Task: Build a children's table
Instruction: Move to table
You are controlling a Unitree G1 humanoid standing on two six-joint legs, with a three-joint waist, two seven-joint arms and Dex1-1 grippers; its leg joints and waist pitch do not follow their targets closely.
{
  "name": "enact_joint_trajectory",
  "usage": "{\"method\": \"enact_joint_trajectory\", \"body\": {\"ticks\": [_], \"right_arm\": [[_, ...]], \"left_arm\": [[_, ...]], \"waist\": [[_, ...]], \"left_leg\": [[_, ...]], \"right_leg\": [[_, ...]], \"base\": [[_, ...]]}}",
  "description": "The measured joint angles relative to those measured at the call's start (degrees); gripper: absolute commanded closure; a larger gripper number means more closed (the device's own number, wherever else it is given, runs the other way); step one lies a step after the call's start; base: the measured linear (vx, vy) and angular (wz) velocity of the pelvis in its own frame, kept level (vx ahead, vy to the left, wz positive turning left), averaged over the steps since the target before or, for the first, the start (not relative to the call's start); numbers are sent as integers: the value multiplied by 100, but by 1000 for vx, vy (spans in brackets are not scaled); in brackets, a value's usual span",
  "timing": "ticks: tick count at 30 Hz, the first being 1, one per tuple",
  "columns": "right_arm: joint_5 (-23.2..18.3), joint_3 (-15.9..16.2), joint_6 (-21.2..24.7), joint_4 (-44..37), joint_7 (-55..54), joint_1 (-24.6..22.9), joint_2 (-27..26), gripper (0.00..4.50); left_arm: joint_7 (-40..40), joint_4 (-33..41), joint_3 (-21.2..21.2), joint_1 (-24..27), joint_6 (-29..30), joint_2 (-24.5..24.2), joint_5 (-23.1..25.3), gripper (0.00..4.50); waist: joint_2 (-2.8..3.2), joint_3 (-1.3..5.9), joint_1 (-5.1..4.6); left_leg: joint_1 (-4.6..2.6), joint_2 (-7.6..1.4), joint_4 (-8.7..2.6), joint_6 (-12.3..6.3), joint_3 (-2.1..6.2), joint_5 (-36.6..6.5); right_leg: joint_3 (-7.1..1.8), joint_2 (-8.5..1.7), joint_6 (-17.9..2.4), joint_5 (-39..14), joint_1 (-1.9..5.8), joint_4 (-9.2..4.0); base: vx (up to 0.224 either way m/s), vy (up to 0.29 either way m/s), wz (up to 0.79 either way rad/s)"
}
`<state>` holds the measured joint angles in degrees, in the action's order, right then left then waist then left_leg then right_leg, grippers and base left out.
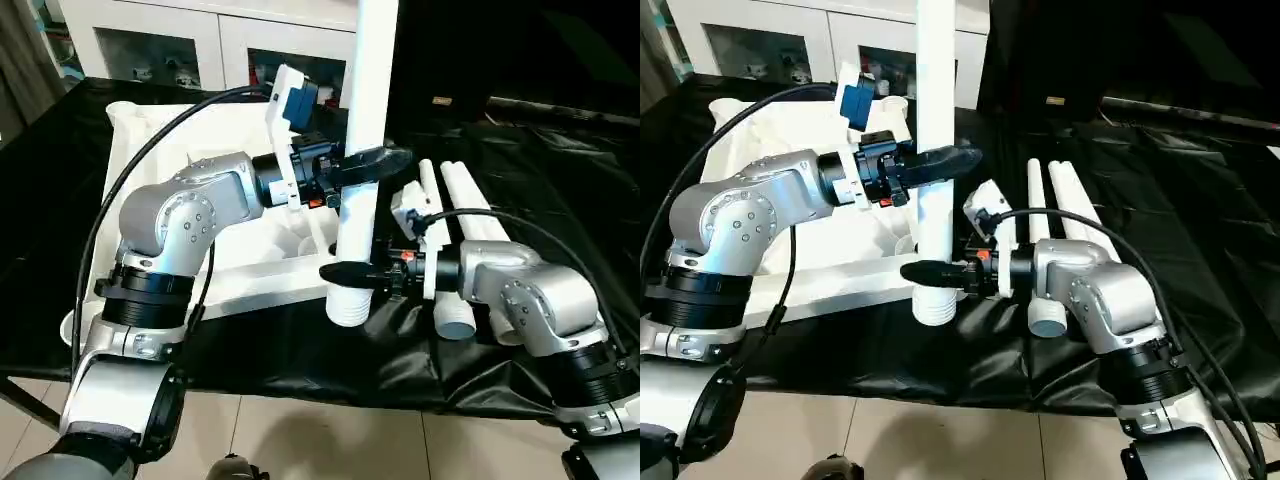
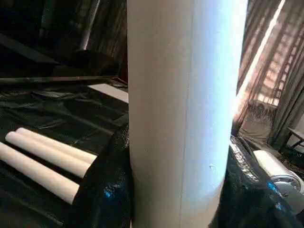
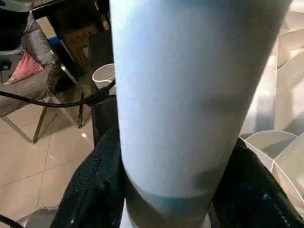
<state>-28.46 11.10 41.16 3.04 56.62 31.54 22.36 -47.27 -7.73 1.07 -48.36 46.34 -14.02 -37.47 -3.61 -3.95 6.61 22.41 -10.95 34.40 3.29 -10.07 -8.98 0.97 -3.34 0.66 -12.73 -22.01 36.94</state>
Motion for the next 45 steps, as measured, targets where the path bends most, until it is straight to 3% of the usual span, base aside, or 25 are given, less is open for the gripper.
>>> {"method": "enact_joint_trajectory", "body": {"ticks": [6,7,10,14,17,22,25,27,30,31,35,38,40,45], "right_arm": [[6,0,-6,1,-7,-1,-2,260],[10,-7,-23,9,-51,-7,-31,260],[12,-84,-142,63,-342,-58,-285,260],[-78,-383,-195,58,-661,-90,-565,260],[-335,-891,-195,35,-917,-156,-654,260],[-647,-1249,-194,-131,-1022,-160,-713,260],[-535,-1293,-358,-320,-1257,-178,-712,260],[-226,-1314,-588,-325,-1605,-195,-700,260],[877,-1262,-1283,-309,-2702,-256,-610,260],[1306,-1238,-1474,-287,-3062,-302,-482,260],[2031,-1102,-1681,-310,-3840,-562,-417,260],[2132,-1054,-1613,-410,-4139,-959,-677,260],[1984,-1054,-1420,-500,-4128,-1120,-902,260],[1617,-1084,-1186,-697,-4098,-1262,-1091,260]], "left_arm": [[-10,0,0,0,-1,0,1,271],[9,0,-5,0,-2,0,3,215],[126,-14,-129,0,13,83,-32,201],[255,-25,-382,0,-38,225,-126,161],[343,-35,-656,2,-317,330,-217,158],[314,-119,-953,18,-417,465,-564,158],[514,-274,-1149,48,-719,560,-486,158],[774,-287,-1182,63,-1006,495,-201,158],[1540,-214,-987,333,-1887,45,907,158],[1828,-126,-906,559,-2059,-156,1312,158],[2511,510,-654,1560,-2259,-578,2400,158],[2935,1020,-447,2316,-2436,-536,2988,158],[3315,1382,-419,2752,-2493,-324,3220,158],[3883,1872,-201,3189,-2413,61,3393,158]], "waist": [[0,0,0],[0,0,0],[7,0,-6],[16,0,3],[35,-4,20],[95,8,2],[205,3,0],[221,10,-1],[258,13,-31],[263,12,-40],[263,12,-84],[261,10,-107],[261,10,-130],[207,13,-144]], "left_leg": [[0,0,4,0,0,0],[-1,-1,4,0,1,0],[-1,-1,4,1,1,1],[0,-1,4,1,2,0],[2,3,7,0,3,0],[-1,2,5,1,4,0],[0,5,8,1,6,0],[-4,2,5,4,10,2],[-7,2,-6,19,16,11],[-6,4,-8,20,15,11],[2,2,-23,20,15,10],[15,2,-27,15,16,7],[21,4,-25,13,14,6],[15,1,-21,13,13,7]], "right_leg": [[0,0,0,0,0,3],[0,0,0,0,0,3],[0,0,0,0,0,5],[0,0,0,0,0,4],[0,-4,-2,1,1,4],[1,-2,-3,2,1,5],[0,-3,-6,5,4,3],[3,0,-5,5,4,5],[3,3,0,6,3,1],[2,3,2,5,2,0],[3,7,10,1,-5,-12],[8,7,9,0,-9,-23],[5,5,11,3,-14,-26],[4,5,16,13,-14,-20]], "base": [[0,0,0],[0,0,0],[0,0,0],[0,0,0],[0,0,0],[0,0,0],[0,0,0],[0,0,0],[0,0,0],[0,0,0],[0,0,0],[0,0,0],[0,0,0],[0,0,0]]}}
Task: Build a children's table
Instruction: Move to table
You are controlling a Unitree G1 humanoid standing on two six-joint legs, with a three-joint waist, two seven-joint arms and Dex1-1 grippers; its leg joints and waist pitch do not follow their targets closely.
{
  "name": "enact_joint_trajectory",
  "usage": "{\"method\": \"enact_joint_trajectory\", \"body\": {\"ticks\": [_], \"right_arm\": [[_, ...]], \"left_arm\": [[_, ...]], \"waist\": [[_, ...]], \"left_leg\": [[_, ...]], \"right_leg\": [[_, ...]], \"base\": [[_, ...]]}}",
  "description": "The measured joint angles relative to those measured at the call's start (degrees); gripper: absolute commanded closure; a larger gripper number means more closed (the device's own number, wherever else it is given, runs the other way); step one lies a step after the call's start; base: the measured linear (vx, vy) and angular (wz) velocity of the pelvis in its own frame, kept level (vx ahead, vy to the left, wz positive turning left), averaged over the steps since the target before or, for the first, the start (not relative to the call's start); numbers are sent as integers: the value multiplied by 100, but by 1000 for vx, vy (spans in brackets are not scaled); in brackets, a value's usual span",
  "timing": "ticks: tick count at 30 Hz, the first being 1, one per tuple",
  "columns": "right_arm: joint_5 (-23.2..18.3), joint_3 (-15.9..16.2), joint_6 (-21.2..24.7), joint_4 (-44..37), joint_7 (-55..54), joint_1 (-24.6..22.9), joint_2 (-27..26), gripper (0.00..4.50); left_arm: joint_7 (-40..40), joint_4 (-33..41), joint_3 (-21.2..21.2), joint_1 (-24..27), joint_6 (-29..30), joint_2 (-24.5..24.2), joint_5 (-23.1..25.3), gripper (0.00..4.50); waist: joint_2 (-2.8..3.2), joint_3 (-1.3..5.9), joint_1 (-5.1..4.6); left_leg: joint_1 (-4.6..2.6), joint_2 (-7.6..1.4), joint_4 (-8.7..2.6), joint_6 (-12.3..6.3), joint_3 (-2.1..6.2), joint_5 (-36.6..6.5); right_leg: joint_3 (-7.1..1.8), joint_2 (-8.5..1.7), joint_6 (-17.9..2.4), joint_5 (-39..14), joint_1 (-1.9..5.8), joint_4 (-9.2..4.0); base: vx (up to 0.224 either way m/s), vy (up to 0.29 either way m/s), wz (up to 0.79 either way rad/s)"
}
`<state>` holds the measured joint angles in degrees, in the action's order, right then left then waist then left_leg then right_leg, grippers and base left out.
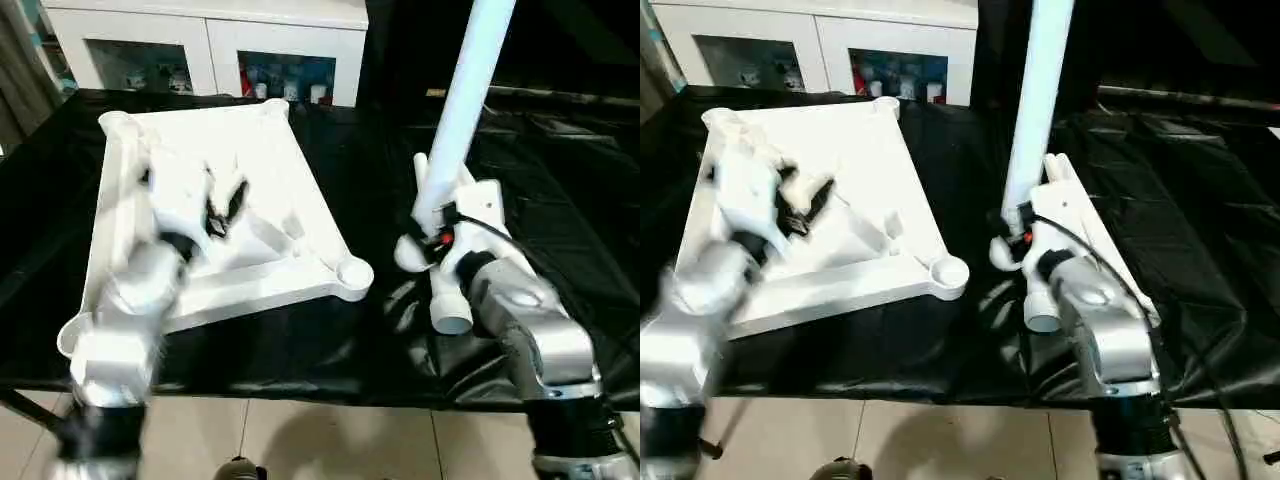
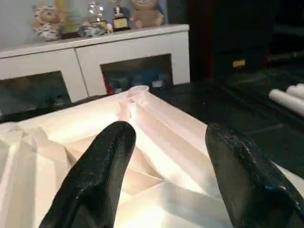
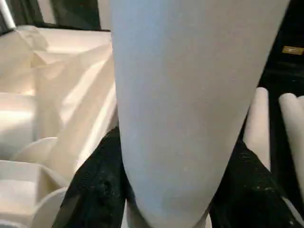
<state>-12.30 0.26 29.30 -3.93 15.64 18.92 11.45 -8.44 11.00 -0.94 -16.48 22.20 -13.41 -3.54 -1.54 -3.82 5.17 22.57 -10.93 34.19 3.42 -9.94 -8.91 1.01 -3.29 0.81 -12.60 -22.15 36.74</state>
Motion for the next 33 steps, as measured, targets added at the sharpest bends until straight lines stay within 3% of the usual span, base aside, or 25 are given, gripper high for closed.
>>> {"method": "enact_joint_trajectory", "body": {"ticks": [3,7,10,13,16,19,23,33], "right_arm": [[-110,38,71,-70,220,-101,2,260],[-104,267,340,-56,500,-18,146,260],[-65,423,423,98,618,243,278,260],[-24,464,443,386,663,539,295,260],[77,476,454,620,733,692,296,260],[87,551,510,742,834,793,331,260],[75,805,537,685,1035,833,354,260],[95,929,548,618,1283,832,474,260]], "left_arm": [[123,139,118,4,4,328,1,158],[-654,446,260,-615,217,868,-1229,158],[-1281,816,576,-1090,412,882,-1801,158],[-1982,868,790,-1140,673,877,-2289,158],[-2547,775,917,-1195,939,710,-2565,158],[-2763,443,1137,-1469,960,644,-2484,158],[-2656,-471,1375,-1757,420,799,-1935,158],[-2494,-1500,1122,-2234,-178,1098,-1804,158]], "waist": [[-54,-2,-2],[-83,-9,8],[-82,-5,-8],[-74,3,-53],[-73,3,-37],[-73,3,-8],[-73,3,-9],[-55,8,-9]], "left_leg": [[-1,1,0,0,-1,0],[14,2,13,-1,-3,1],[11,3,14,-1,-7,1],[2,1,10,1,-9,2],[27,0,10,4,-9,5],[54,3,21,-9,-12,17],[54,3,28,-13,-13,16],[46,2,30,-12,-12,17]], "right_leg": [[-2,0,6,5,2,-2],[-7,-1,14,17,-5,-5],[-11,-2,5,25,-5,-5],[-14,2,11,22,-12,2],[-14,3,9,21,-38,10],[-17,0,8,23,-58,14],[-18,-2,11,30,-52,11],[-18,-2,4,38,-50,21]], "base": [[0,0,0],[0,0,0],[0,0,0],[0,0,0],[0,0,0],[0,0,0],[0,0,0],[0,0,0]]}}
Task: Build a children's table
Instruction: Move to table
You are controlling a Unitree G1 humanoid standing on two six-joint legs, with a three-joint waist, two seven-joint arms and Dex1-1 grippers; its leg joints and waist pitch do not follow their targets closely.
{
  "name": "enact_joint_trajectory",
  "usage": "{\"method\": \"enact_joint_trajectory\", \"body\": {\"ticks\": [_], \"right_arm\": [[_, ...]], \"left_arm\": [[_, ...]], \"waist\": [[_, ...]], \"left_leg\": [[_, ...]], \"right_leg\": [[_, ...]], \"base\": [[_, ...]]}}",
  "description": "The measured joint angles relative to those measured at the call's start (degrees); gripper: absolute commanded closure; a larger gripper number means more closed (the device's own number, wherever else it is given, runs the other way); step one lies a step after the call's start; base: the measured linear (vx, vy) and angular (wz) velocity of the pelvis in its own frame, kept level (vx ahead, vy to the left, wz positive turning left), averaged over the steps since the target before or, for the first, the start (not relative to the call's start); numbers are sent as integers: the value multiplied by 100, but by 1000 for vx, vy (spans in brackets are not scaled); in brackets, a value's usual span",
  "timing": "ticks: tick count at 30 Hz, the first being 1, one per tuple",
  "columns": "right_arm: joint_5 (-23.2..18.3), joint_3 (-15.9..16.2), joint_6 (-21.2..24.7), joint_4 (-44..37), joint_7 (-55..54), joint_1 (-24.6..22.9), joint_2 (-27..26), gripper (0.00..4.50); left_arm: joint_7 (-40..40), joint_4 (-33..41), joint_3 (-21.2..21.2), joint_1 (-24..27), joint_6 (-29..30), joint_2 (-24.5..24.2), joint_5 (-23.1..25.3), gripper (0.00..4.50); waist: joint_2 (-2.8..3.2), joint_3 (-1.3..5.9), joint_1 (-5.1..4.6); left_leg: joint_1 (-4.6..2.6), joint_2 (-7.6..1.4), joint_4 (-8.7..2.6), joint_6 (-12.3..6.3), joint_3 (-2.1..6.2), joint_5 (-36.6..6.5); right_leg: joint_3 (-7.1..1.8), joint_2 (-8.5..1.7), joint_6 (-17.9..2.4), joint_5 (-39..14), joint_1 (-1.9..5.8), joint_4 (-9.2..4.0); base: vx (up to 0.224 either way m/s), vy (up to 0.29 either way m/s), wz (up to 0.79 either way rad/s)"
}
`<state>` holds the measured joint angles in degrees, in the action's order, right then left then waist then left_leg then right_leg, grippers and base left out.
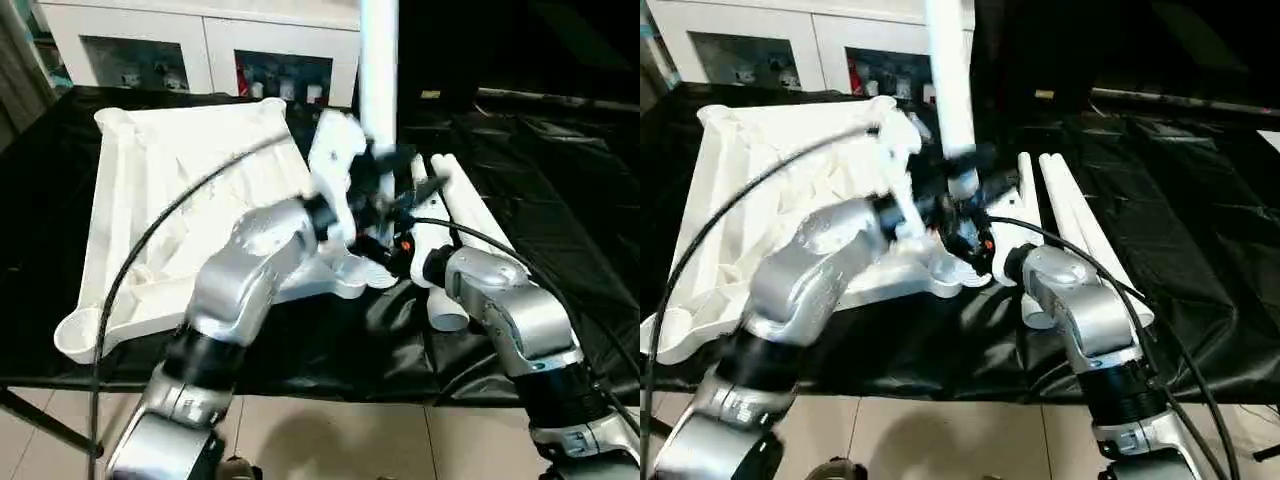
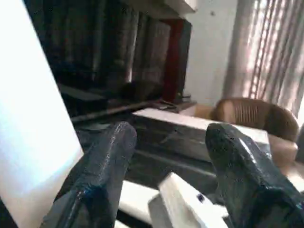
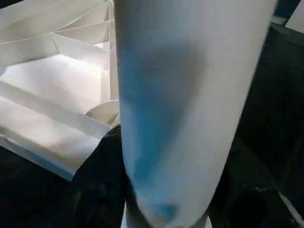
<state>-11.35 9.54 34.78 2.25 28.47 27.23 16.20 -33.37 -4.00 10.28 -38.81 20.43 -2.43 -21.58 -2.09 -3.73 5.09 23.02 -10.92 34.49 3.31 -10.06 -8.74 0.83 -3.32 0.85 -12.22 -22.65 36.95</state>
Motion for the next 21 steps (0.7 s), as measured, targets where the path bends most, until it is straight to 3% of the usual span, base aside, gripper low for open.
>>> {"method": "enact_joint_trajectory", "body": {"ticks": [14,18,21], "right_arm": [[8,1,0,3,19,0,26,260],[7,-68,-39,5,-83,0,10,260],[23,-337,-136,134,-425,16,-115,260]], "left_arm": [[-4,-367,-242,-117,-393,35,40,158],[-42,150,-545,-117,-315,105,-410,158],[-63,974,-863,-119,84,174,-1279,158]], "waist": [[34,-5,2],[49,-5,4],[52,-7,7]], "left_leg": [[0,0,2,-1,0,0],[1,-1,2,-1,1,0],[2,-1,3,-1,0,0]], "right_leg": [[1,0,-5,4,1,0],[1,0,-6,4,0,0],[1,0,-9,3,-2,2]], "base": [[0,0,0],[0,0,0],[0,0,0]]}}
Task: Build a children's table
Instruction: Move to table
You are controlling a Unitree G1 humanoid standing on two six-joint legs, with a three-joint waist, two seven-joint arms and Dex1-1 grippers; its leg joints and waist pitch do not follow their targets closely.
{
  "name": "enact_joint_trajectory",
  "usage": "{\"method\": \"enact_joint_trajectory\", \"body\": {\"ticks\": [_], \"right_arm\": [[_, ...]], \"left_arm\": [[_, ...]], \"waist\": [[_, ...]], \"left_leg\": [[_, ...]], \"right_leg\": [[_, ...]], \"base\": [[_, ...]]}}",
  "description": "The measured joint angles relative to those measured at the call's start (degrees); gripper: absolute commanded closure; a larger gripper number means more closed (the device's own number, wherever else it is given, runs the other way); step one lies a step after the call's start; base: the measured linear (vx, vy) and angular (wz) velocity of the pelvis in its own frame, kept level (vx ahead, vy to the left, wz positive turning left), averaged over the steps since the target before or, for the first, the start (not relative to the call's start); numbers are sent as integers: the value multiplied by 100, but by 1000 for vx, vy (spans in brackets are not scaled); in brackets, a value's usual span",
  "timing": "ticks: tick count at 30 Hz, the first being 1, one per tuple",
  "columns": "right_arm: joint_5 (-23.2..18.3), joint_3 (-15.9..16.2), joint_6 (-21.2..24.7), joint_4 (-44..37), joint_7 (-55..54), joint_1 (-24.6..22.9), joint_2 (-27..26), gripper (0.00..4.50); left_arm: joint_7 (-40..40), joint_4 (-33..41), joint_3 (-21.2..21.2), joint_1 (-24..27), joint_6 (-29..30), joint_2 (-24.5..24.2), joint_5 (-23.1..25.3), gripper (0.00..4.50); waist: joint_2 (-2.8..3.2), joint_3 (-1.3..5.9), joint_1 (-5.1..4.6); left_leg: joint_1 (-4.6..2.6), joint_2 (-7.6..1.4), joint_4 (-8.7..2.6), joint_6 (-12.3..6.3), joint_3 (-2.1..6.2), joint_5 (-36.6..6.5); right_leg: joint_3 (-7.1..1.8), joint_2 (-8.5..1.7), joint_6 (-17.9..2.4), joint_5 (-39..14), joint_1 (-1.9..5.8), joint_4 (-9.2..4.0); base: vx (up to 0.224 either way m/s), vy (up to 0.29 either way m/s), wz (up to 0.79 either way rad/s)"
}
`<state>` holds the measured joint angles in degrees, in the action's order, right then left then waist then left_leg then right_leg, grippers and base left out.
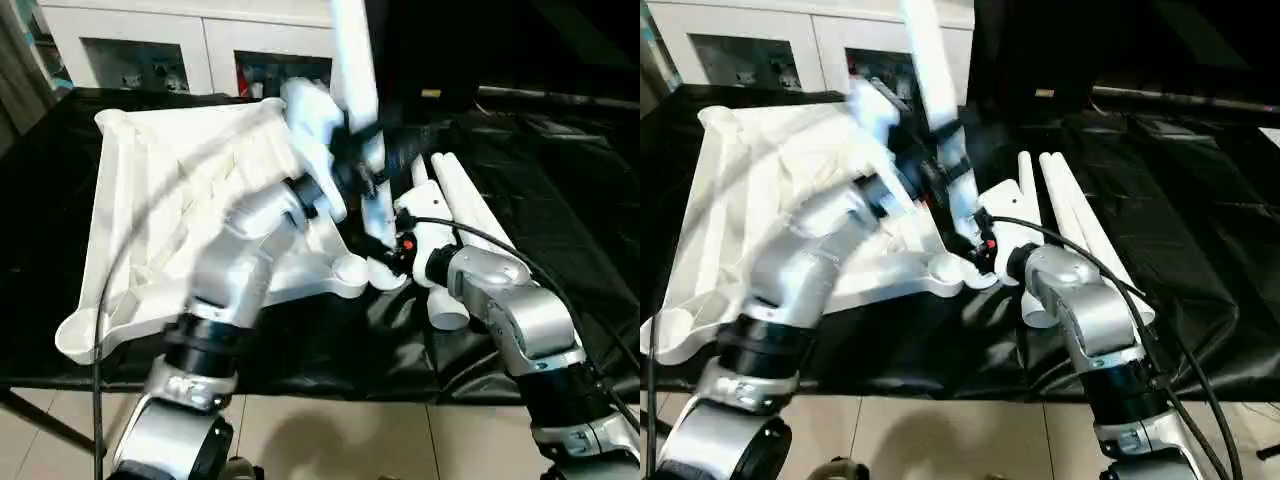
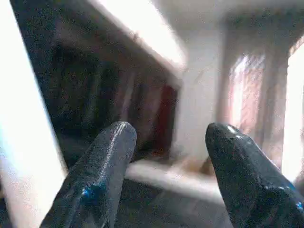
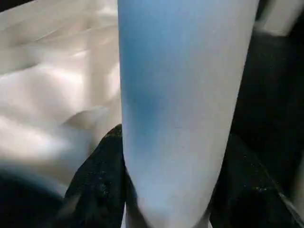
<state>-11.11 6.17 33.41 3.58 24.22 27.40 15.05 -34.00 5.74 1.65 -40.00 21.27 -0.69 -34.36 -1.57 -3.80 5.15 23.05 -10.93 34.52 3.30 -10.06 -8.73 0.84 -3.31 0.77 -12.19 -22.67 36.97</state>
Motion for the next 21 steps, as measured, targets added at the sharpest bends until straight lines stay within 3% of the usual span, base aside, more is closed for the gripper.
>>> {"method": "enact_joint_trajectory", "body": {"ticks": [3,6,10,12,13,16,17,18,19,20,21], "right_arm": [[-24,-589,-50,393,-627,191,-189,260],[-25,-996,-155,508,-969,207,-86,260],[230,-1021,-577,349,-1172,109,41,260],[249,-999,-727,154,-1075,-75,58,260],[207,-1024,-768,74,-1042,-179,-42,260],[157,-983,-772,47,-1045,-361,-224,260],[157,-941,-772,47,-1044,-368,-248,260],[160,-874,-774,40,-1039,-369,-262,260],[165,-787,-787,18,-1023,-379,-282,260],[166,-736,-806,-14,-999,-394,-313,260],[166,-652,-848,-27,-971,-395,-354,260]], "left_arm": [[142,841,-410,-11,389,-155,-910,158],[395,1103,-858,285,554,-515,-1079,158],[1112,397,-978,1132,231,-1056,884,158],[1571,176,-919,1571,117,-1191,1544,158],[1969,95,-890,1871,22,-1270,1870,158],[2746,-97,-848,2192,23,-1278,2210,158],[2912,-97,-844,2196,14,-1266,2284,158],[3061,-94,-817,2197,-17,-1263,2381,158],[3199,-89,-763,2198,-67,-1247,2566,158],[3253,-89,-707,2204,-115,-1226,2741,158],[3277,-89,-641,2225,-177,-1213,2943,158]], "waist": [[19,4,-8],[45,17,-21],[35,9,-66],[10,16,-77],[-10,14,-97],[-36,4,-102],[-34,4,-111],[-23,9,-143],[20,2,-206],[39,-4,-244],[61,-15,-298]], "left_leg": [[-2,1,6,0,-1,0],[-12,1,4,0,-1,0],[-4,-2,-2,4,3,2],[-4,-2,0,6,3,3],[-2,-3,1,5,3,3],[27,4,9,-4,16,8],[51,9,9,-22,47,22],[101,18,16,-27,125,42],[151,32,20,-32,305,62],[171,35,24,-23,431,68],[186,53,26,0,607,84]], "right_leg": [[-1,0,-1,0,-1,7],[-1,1,1,1,6,9],[0,5,48,4,-2,4],[-2,5,49,6,0,1],[-2,5,42,10,-3,-1],[13,-3,28,18,-9,-3],[52,-11,27,18,-8,-5],[152,-23,11,24,11,-27],[315,-30,-32,27,85,-86],[420,-14,-144,7,126,-94],[533,9,-351,-54,159,-36]], "base": [[0,0,0],[0,0,0],[0,0,0],[0,0,0],[0,0,0],[0,0,0],[0,0,0],[-18,-24,37],[-18,-24,37],[-14,-57,53],[-6,-96,55]]}}
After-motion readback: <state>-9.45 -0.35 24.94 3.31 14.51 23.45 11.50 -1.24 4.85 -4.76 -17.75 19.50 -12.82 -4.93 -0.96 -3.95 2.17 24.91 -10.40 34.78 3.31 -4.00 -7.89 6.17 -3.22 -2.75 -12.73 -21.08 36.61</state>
